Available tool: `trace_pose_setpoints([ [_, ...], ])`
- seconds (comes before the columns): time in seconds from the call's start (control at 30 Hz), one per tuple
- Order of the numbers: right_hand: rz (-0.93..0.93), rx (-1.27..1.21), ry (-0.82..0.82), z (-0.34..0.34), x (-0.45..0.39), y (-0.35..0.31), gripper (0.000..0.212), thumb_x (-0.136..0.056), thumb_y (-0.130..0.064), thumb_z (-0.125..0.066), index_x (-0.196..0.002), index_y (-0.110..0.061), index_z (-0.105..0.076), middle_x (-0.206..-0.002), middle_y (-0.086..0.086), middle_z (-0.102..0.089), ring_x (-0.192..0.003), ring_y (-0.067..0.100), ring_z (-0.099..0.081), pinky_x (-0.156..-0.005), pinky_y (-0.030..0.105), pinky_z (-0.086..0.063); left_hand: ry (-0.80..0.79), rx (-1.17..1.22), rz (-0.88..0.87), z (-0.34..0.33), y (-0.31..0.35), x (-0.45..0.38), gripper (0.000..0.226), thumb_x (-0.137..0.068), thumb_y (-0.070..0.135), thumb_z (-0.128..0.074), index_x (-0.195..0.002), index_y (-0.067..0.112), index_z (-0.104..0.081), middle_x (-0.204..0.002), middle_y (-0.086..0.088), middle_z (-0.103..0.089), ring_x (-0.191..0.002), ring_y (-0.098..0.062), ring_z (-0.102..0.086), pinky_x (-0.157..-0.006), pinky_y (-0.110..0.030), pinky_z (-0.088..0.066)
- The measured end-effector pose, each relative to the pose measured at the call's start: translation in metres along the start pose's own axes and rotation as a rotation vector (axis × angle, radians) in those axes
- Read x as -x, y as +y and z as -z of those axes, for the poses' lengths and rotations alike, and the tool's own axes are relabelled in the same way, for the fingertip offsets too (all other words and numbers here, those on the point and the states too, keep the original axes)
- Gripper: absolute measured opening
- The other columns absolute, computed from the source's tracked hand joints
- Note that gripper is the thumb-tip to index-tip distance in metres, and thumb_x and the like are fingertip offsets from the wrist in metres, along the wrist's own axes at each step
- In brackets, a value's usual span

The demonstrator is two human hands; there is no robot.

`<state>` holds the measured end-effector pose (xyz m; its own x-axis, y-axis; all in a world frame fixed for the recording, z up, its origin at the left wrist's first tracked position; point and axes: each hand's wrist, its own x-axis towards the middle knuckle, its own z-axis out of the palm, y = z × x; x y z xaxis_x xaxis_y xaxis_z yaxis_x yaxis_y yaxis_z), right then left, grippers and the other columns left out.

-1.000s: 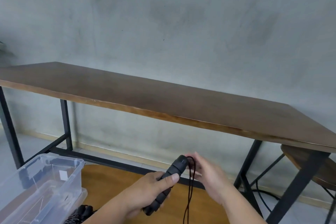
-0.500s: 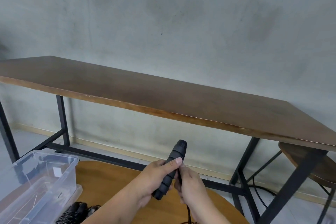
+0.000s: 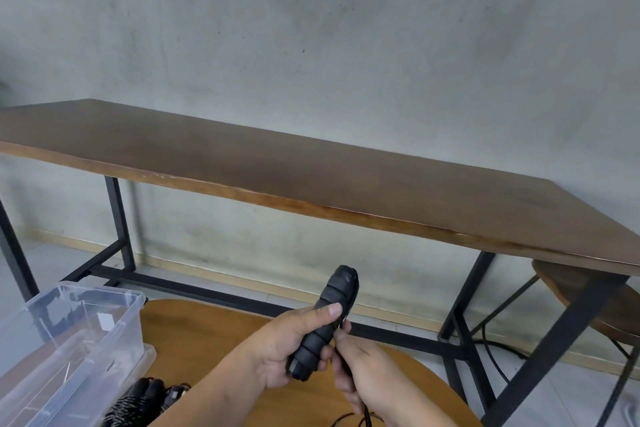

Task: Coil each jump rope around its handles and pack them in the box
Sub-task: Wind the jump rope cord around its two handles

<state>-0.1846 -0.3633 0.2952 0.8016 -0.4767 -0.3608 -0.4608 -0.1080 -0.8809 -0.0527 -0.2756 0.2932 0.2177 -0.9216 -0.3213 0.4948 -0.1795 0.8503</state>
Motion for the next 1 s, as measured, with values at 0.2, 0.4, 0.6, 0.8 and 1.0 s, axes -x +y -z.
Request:
trace_pose_setpoints([
  [0.2, 0.0, 0.472, -0.008, 0.013, 0.015, -0.006, 0.027, -0.1, -0.036, -0.048, -0.079, -0.026, -0.063, -0.062, -0.01, -0.049, -0.055, 0.004, -0.045, -0.055, 0.02, -0.034, 0.137, -0.596, -0.06, 0.01, 0.015, -0.003, 0.054, -0.072, 0.038, -0.087, -0.116, 0.023, -0.058, -0.089, 0.002, -0.063, -0.077, -0.013, -0.058, -0.072, -0.024, -0.047],
  [0.4, 0.101, 0.839, 0.051, 0.026, 0.03, -0.035, 0.023, -0.09, -0.034, -0.059, -0.07, -0.023, -0.058, -0.067, -0.007, -0.05, -0.06, 0.01, -0.047, -0.054, 0.024, -0.034, 0.146, -1.301, 0.015, 0.005, 0.019, -0.006, 0.071, -0.066, 0.042, -0.086, -0.124, 0.034, -0.045, -0.109, 0.01, -0.061, -0.101, -0.015, -0.06, -0.092, -0.032, -0.051],
  [0.6, 0.258, 1.17, 0.03, 0.022, 0.034, -0.065, 0.011, -0.084, -0.02, -0.06, -0.075, -0.019, -0.066, -0.07, -0.002, -0.059, -0.071, 0.022, -0.058, -0.056, 0.029, -0.044, 0.189, -1.938, -0.037, -0.021, 0.009, -0.001, 0.06, -0.079, 0.04, -0.075, -0.127, 0.025, -0.042, -0.11, 0.001, -0.066, -0.1, -0.026, -0.064, -0.081, -0.037, -0.052],
  [0.8, 0.253, 0.781, -0.169, 0.065, 0.008, -0.081, 0.025, -0.067, -0.042, -0.086, -0.079, -0.025, -0.074, -0.07, -0.015, -0.064, -0.07, 0.005, -0.059, -0.067, 0.03, -0.051, 0.009, -1.733, -0.111, -0.034, 0.014, 0.034, 0.056, -0.075, 0.041, -0.077, -0.122, 0.035, -0.046, -0.111, 0.009, -0.064, -0.104, -0.02, -0.061, -0.093, -0.037, -0.051],
  [1.0, 0.127, -0.169, -0.275, 0.064, -0.013, -0.042, 0.01, -0.078, -0.016, -0.078, -0.07, -0.02, -0.074, -0.074, 0.002, -0.066, -0.063, 0.014, -0.061, -0.061, 0.027, -0.05, -0.024, -1.28, -0.173, -0.034, 0.035, 0.051, 0.05, -0.072, 0.04, -0.083, -0.113, 0.037, -0.053, -0.097, 0.015, -0.062, -0.087, -0.004, -0.061, -0.075, -0.018, -0.047],
])
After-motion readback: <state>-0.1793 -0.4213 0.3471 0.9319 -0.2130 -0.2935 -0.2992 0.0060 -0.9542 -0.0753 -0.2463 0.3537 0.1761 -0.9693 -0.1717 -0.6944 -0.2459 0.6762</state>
